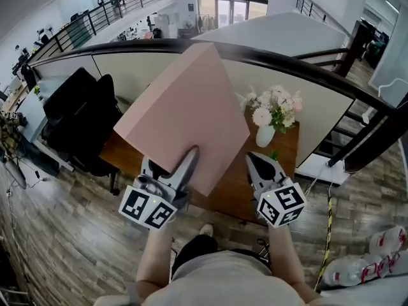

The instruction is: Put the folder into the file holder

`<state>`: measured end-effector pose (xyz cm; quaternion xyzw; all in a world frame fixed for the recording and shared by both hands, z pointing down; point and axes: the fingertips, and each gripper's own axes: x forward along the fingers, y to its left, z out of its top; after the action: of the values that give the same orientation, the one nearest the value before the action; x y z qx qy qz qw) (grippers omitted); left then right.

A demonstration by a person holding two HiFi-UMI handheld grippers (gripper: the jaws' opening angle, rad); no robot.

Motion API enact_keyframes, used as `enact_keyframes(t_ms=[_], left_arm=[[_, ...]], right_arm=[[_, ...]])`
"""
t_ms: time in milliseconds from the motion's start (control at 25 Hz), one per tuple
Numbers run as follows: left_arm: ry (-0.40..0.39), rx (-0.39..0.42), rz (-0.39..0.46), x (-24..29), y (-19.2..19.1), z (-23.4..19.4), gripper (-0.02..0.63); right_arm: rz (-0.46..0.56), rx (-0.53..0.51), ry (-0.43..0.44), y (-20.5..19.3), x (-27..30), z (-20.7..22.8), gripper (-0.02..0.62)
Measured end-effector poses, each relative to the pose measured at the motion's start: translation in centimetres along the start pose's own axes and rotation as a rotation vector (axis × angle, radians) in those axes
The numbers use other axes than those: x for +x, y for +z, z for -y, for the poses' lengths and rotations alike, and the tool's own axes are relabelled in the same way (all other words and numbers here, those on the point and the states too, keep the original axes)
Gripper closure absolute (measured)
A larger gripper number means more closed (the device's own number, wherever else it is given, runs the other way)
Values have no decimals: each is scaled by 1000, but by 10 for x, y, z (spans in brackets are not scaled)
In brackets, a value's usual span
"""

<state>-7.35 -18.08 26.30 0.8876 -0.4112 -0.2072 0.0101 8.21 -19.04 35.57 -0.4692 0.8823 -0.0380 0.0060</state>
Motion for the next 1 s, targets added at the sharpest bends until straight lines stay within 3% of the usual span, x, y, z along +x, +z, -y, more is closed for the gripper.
enact_keyframes(t_ms=[200,520,720,1000], left_arm=[[-73,14,55,30,26,-26,279],[-126,-68,183,59,64,-64,279],[-110,-32,177,70,62,-89,281],[-107,-41,129,77,41,-106,282]], right_arm=[[30,-17,-43,14,29,10,597],[55,-38,-114,23,61,25,597],[73,-46,-149,28,74,30,597],[57,-41,-175,20,85,29,597]])
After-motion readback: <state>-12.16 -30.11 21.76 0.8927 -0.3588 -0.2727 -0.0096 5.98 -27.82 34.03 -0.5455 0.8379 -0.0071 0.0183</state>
